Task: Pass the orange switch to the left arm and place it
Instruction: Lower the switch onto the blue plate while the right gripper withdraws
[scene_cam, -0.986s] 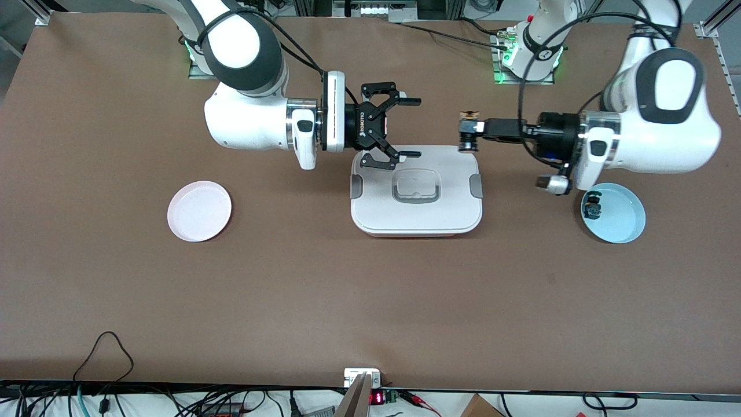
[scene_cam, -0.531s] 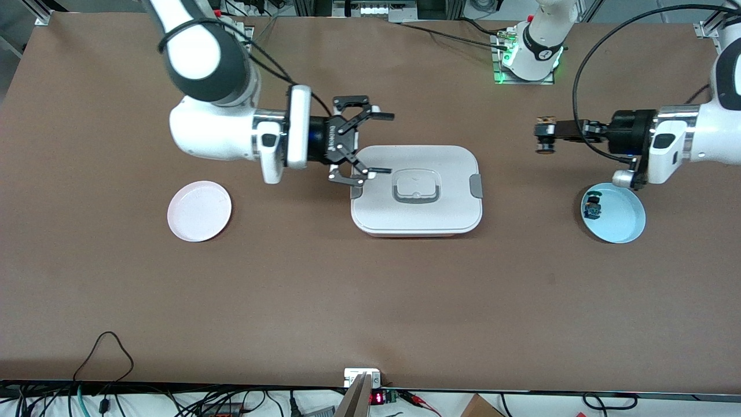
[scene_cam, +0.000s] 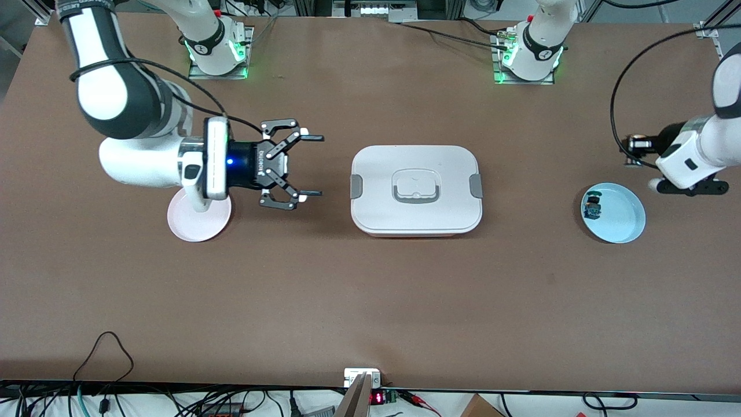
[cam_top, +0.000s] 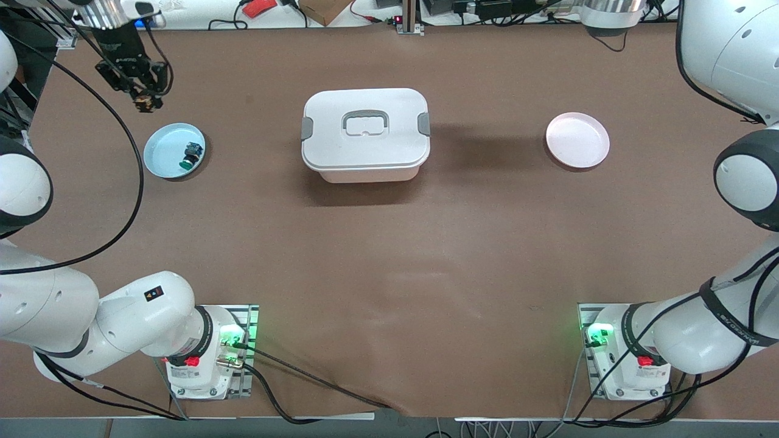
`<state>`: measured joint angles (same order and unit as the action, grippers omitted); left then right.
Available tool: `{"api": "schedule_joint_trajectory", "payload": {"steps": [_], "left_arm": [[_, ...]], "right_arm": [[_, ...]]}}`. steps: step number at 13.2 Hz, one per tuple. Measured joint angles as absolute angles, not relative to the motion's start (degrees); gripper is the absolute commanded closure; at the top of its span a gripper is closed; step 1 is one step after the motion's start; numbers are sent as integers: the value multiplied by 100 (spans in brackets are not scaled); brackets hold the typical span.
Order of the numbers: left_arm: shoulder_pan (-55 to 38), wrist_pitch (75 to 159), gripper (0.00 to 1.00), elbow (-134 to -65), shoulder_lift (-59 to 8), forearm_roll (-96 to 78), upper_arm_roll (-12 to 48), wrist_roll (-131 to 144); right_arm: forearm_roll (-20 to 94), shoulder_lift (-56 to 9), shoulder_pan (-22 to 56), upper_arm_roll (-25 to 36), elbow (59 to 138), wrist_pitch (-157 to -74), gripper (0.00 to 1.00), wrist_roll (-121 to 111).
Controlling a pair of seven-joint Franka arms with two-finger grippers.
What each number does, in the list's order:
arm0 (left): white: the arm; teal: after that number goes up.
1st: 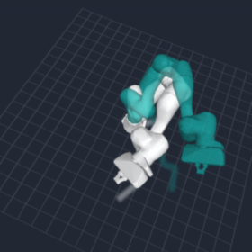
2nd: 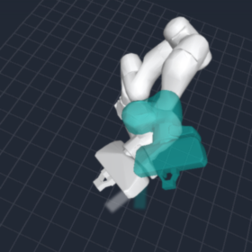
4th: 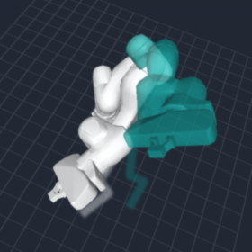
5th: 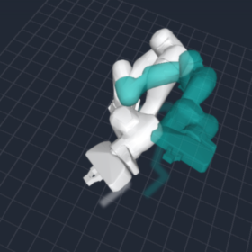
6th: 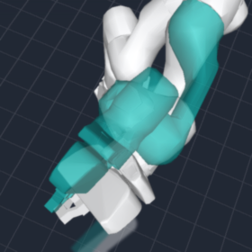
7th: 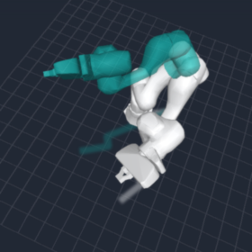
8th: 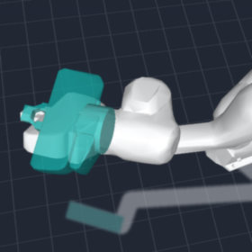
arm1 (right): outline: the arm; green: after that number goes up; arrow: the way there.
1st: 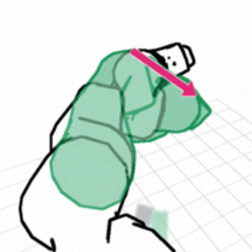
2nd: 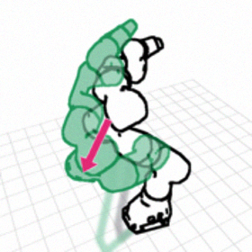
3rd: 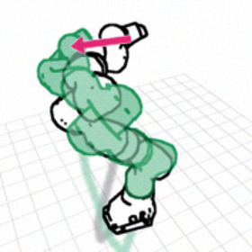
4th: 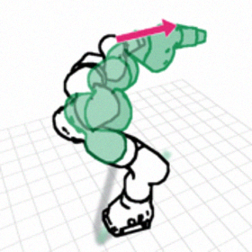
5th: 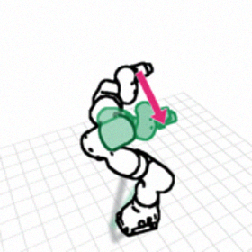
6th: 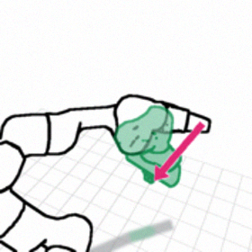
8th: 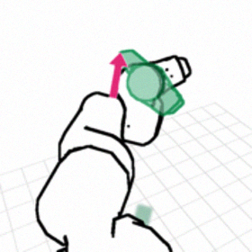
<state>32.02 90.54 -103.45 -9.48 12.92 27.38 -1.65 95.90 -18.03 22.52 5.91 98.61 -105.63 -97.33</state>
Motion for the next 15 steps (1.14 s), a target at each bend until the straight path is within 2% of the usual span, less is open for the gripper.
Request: {"api": "schedule_joint_trajectory", "payload": {"steps": [3,5,8,10,12,14,15], "left_arm": [[3764,10802,100,-11366,-1205,1892,2702,-188],[4014,11521,100,-11679,-1583,2155,2688,-203],[4353,12321,100,-11603,-2477,2918,2671,-183],[4584,12472,100,-11367,-3027,3114,2665,-187],[4605,12486,98,-11223,-3214,3133,2683,-186],[4558,12477,88,-11206,-3251,3133,2717,-138],[4522,12477,70,-11194,-3309,3133,2727,-80]], "right_arm": [[8988,-1800,2239,1047,9873,-10228,0,-9703],[8578,-1799,2191,1329,9914,-10083,0,-9532],[8049,-1796,2085,1607,9958,-9975,0,-9010],[7832,-1769,2066,1766,9965,-9968,0,-8493],[7440,-1741,2050,1865,9970,-9959,0,-7937],[6909,-1719,2047,1972,9973,-9940,0,-7327],[6589,-1696,2043,2004,9975,-9939,0,-6895]]}}
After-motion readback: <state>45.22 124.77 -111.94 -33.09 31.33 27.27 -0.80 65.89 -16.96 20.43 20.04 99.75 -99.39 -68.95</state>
